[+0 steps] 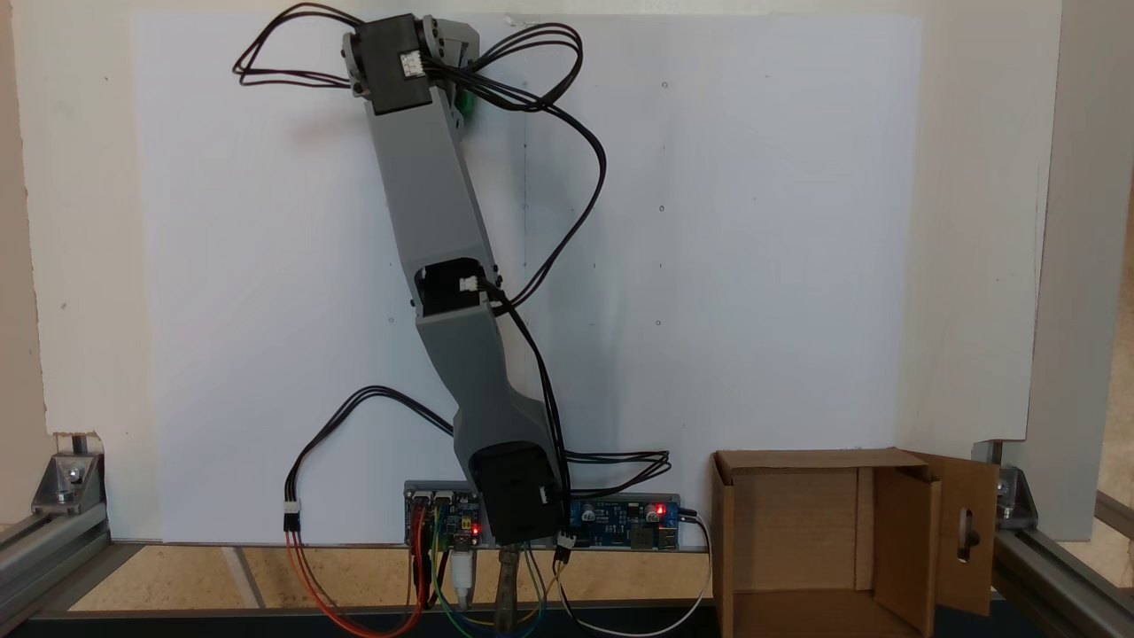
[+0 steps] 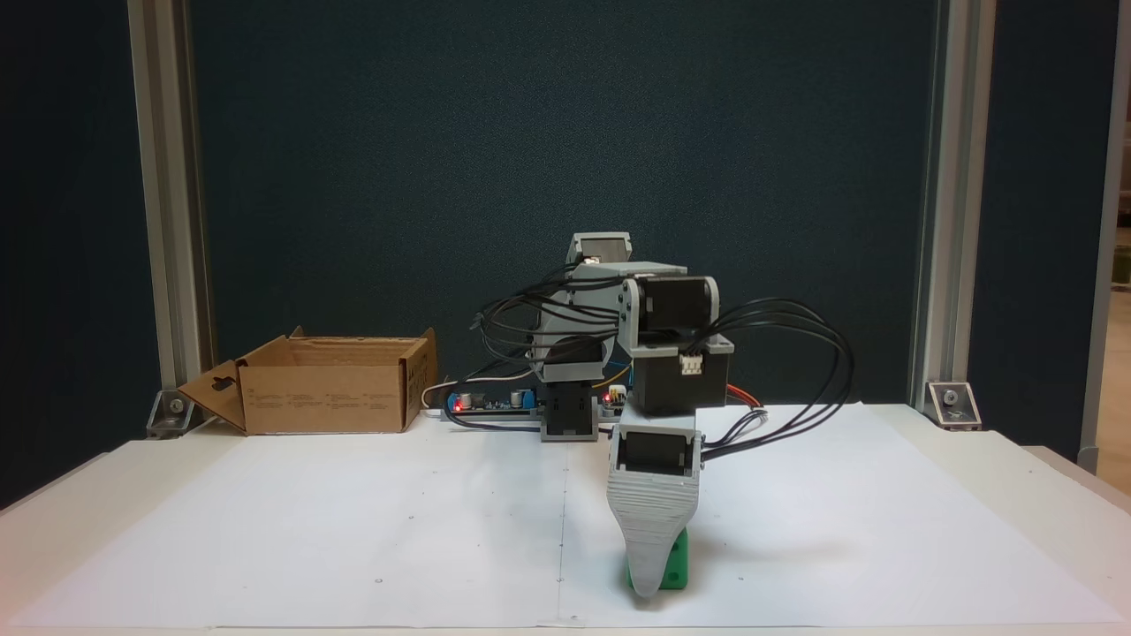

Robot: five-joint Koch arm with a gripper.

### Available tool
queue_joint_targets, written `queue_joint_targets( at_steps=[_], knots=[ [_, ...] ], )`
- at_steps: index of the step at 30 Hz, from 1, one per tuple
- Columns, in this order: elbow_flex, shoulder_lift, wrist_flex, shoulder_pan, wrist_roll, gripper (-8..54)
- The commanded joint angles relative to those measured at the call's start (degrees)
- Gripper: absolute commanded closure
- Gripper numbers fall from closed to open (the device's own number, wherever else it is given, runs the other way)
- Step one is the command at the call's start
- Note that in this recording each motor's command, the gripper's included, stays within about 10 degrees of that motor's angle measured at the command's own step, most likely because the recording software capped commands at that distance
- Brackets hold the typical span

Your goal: Grasp a green dice and put it in the bin.

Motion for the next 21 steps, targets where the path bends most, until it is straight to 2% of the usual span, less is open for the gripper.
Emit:
queue_joint_targets(
  at_steps=[1, 15, 17, 21],
  knots=[
    [-3.60, 1.05, -0.09, 0.00, 2.55, 4.0],
    [-3.60, 0.70, -1.05, 0.35, 2.55, 4.3],
    [-3.60, 0.62, -1.23, 0.44, 2.55, 6.6],
    [-3.60, 0.62, -1.49, 0.70, 2.55, 6.8]
  ],
)
